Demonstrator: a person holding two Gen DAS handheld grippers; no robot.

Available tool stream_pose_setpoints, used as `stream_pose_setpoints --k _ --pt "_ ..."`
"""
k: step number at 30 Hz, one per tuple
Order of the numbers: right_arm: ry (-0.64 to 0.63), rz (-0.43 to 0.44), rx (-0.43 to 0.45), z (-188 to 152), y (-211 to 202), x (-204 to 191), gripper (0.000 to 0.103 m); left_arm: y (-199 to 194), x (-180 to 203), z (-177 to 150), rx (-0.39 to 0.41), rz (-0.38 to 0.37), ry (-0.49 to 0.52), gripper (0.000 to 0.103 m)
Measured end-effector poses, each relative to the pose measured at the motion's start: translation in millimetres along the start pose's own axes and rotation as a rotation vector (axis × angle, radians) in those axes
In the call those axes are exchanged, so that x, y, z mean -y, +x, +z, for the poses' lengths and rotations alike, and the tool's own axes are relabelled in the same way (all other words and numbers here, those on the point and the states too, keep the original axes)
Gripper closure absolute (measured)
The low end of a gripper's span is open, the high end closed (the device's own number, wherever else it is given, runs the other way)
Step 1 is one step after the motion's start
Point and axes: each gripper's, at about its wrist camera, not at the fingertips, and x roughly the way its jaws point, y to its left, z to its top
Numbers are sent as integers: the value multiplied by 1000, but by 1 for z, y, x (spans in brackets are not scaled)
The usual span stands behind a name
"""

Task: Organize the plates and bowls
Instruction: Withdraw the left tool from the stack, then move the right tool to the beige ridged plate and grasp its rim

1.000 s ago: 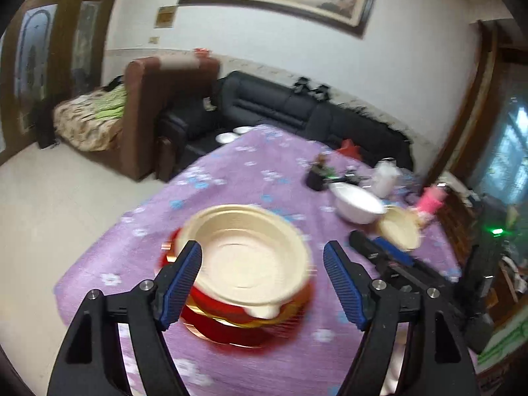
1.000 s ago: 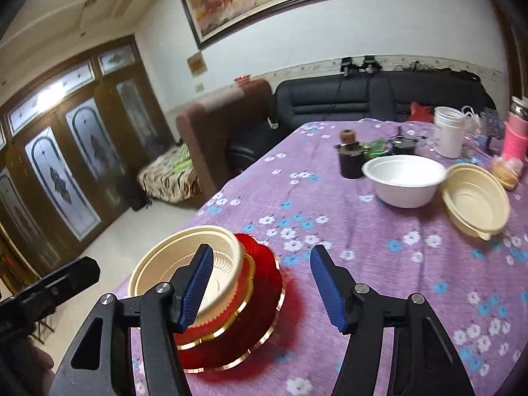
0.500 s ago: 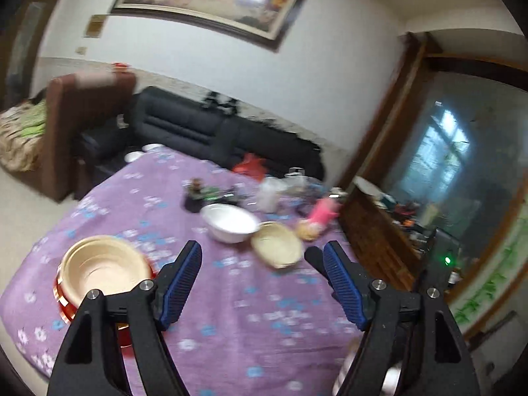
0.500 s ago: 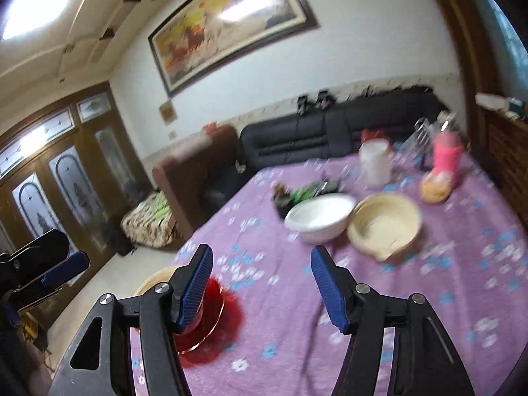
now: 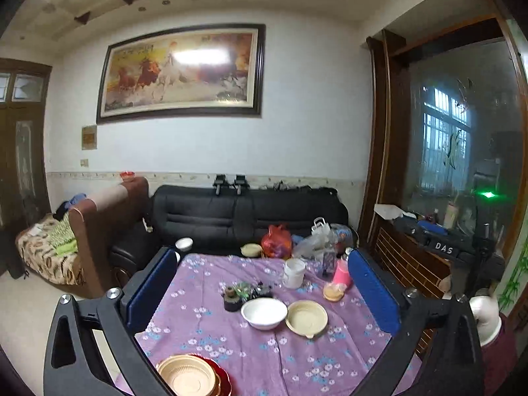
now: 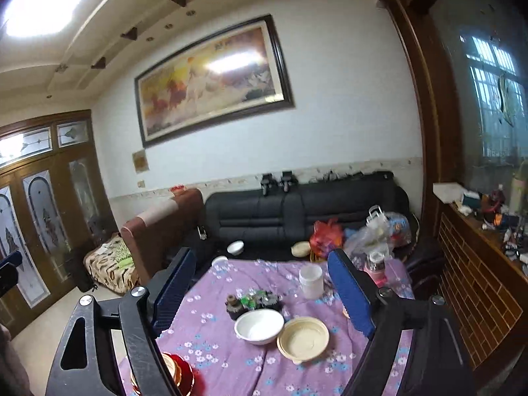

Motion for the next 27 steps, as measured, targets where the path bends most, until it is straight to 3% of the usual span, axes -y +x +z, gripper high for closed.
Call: stream_pose_setpoints --k 8,14,18,24,27 --pt "71 -34 -292 -110 113 43 17 85 -10 -120 -228 -117 -52 0" --pt "222 -78 -485 -195 207 103 17 166 -20 -208 -399 -90 -113 0" --pt "305 -114 -573 -239 255 134 19 200 -23 -242 -480 -89 -121 0" --pt "399 -151 -645 -279 303 163 22 243 -30 -279 -583 -101 -169 0" --pt "435 -155 -658 -291 324 170 30 255 -27 -292 -619 -102 -162 0"
